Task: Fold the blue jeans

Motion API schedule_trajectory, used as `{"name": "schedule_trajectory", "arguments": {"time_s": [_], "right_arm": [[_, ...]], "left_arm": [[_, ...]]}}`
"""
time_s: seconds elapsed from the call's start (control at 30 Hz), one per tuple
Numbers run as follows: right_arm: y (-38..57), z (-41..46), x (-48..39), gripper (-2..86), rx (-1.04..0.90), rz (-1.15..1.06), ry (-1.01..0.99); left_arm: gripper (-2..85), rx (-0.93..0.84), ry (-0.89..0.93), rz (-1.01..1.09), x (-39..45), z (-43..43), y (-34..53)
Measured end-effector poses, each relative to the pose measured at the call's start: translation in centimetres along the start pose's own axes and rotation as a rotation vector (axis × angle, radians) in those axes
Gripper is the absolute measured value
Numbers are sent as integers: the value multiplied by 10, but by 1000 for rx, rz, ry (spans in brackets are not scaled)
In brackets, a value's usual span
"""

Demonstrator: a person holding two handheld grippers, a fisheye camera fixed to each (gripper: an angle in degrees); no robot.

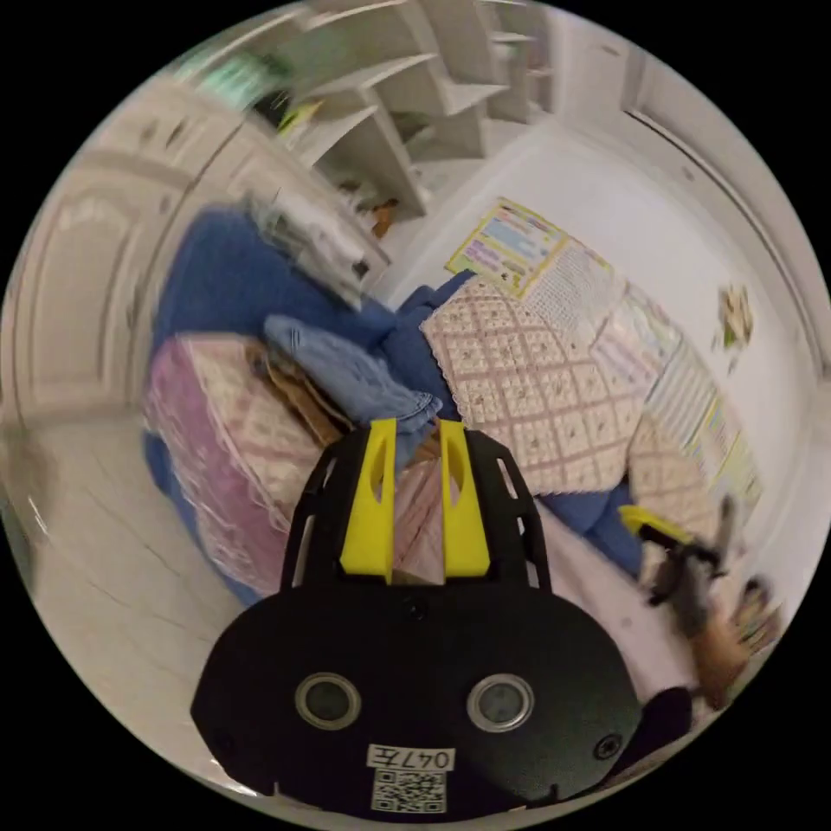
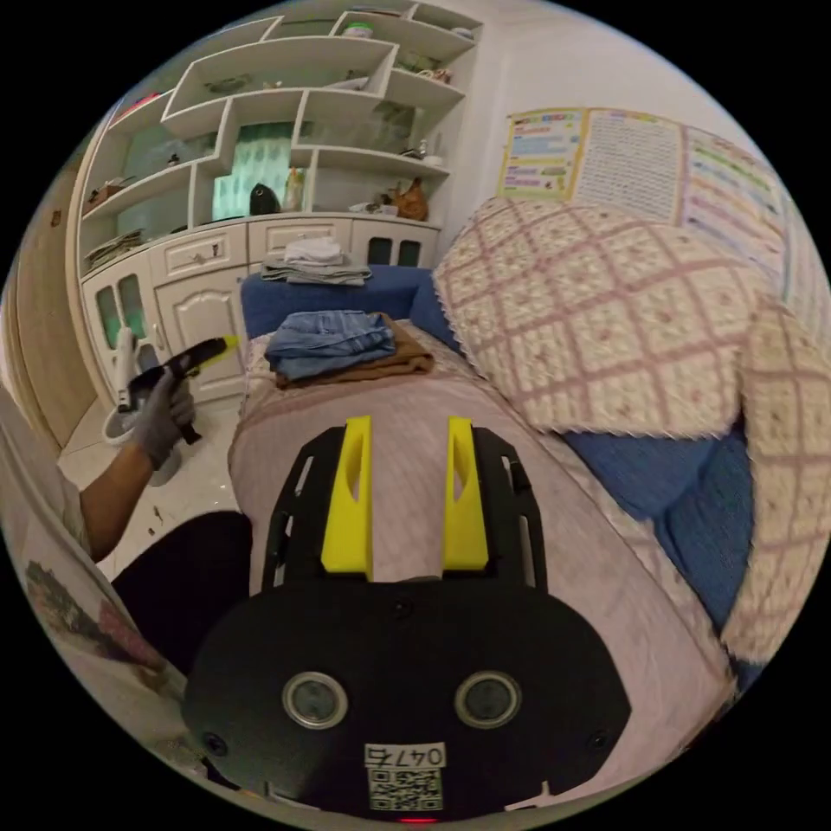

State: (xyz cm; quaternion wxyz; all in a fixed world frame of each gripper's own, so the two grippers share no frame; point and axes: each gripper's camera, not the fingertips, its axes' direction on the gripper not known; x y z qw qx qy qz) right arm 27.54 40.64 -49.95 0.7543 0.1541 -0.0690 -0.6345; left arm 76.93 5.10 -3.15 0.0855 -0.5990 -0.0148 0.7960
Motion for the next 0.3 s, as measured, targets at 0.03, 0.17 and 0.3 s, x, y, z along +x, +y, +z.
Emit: {"name": "schedule_trajectory", "arguments": {"time_s": [0.03, 0.17, 0.3], "right_arm": [[29, -38, 3, 61, 16, 38, 62], [131, -165, 12, 1, 130, 219, 242], [199, -256, 19, -11, 228, 309, 312]], "left_arm": [[67, 46, -34, 72, 25, -17, 0], [5, 243, 26, 380, 157, -92, 15], [-7, 151, 167, 465, 239, -84, 24]]}}
